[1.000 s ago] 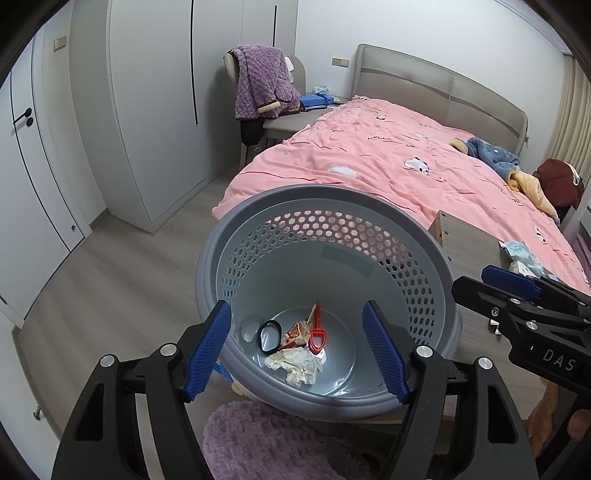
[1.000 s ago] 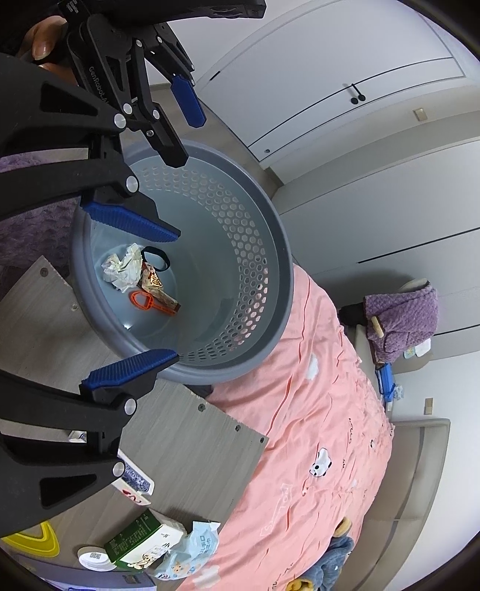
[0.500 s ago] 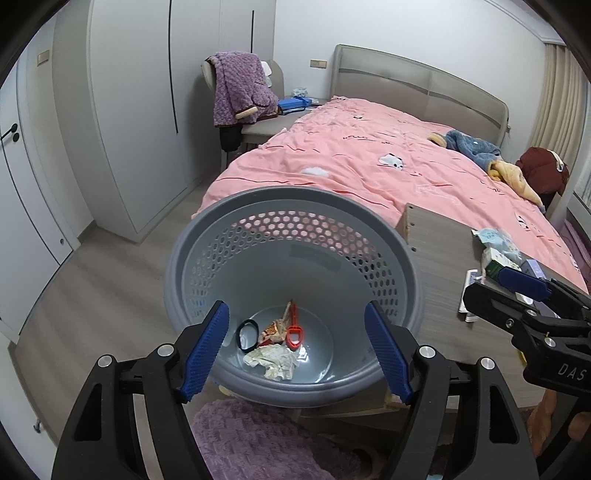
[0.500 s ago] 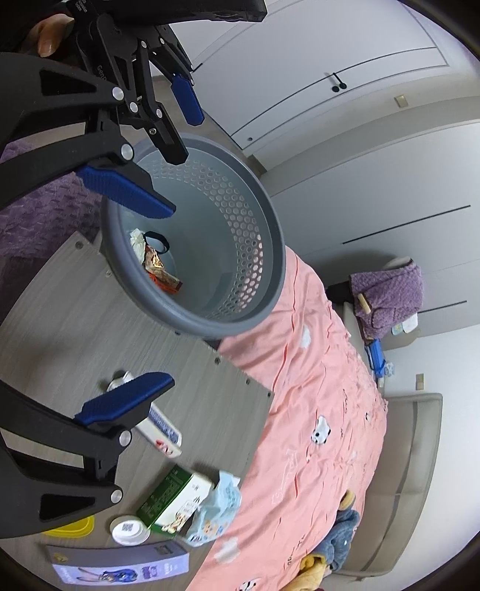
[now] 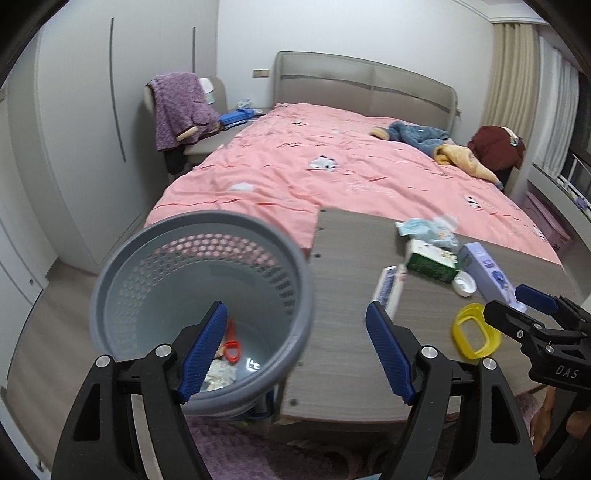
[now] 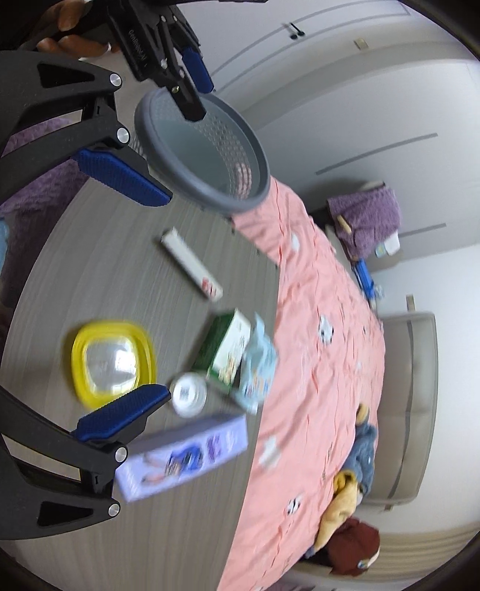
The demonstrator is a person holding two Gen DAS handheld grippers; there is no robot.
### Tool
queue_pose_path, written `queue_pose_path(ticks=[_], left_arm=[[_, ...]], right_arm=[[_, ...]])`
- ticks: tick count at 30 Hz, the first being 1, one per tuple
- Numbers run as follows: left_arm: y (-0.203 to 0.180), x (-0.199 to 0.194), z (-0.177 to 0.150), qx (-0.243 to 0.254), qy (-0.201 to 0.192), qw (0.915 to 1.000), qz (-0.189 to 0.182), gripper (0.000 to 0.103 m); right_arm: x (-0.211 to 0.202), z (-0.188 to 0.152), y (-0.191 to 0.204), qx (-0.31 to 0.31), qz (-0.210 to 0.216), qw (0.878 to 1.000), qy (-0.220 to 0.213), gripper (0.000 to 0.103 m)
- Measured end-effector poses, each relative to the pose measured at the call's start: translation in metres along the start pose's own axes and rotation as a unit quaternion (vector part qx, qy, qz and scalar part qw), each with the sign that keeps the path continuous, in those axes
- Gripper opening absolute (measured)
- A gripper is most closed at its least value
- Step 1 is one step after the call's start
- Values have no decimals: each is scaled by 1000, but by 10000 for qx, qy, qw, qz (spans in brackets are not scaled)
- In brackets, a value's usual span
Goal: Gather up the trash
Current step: 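Withdraw both grippers from the basket toward the remaining items on the table, then grasp the blue Zootopia box with the right gripper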
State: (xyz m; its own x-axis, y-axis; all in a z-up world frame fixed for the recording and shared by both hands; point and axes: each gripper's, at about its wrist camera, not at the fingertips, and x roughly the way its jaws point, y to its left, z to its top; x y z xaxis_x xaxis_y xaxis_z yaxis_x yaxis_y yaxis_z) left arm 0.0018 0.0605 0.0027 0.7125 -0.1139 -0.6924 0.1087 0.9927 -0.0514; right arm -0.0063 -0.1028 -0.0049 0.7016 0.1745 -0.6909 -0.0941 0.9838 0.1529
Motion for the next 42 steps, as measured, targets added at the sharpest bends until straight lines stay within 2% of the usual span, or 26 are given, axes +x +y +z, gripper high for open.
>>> queue_pose_path(ticks=[7,15,22,27,33,42], left_arm=[[-54,13,3,279,169,9985,-436,75],[-100,31,10,388,379,9968,-592,76],[-123,45,8,233,466,9980,-353,77],[-130,50,0,101,512,9986,-76,77],[-132,51,-5,12,589,9983,31,77],[-139,54,-8,9,711,9975,54,77]], right_arm=[[-22,-14,-62,315,-510,9982,-99,97],[-13,-17,-106,414,-709,9966,49,97],[10,-8,-120,316,-572,9976,222,97],[37,-1,-125,250,-679,9966,400,96],[57,0,-133,221,-842,9947,552,95],[72,2,-135,120,-909,9927,782,77]])
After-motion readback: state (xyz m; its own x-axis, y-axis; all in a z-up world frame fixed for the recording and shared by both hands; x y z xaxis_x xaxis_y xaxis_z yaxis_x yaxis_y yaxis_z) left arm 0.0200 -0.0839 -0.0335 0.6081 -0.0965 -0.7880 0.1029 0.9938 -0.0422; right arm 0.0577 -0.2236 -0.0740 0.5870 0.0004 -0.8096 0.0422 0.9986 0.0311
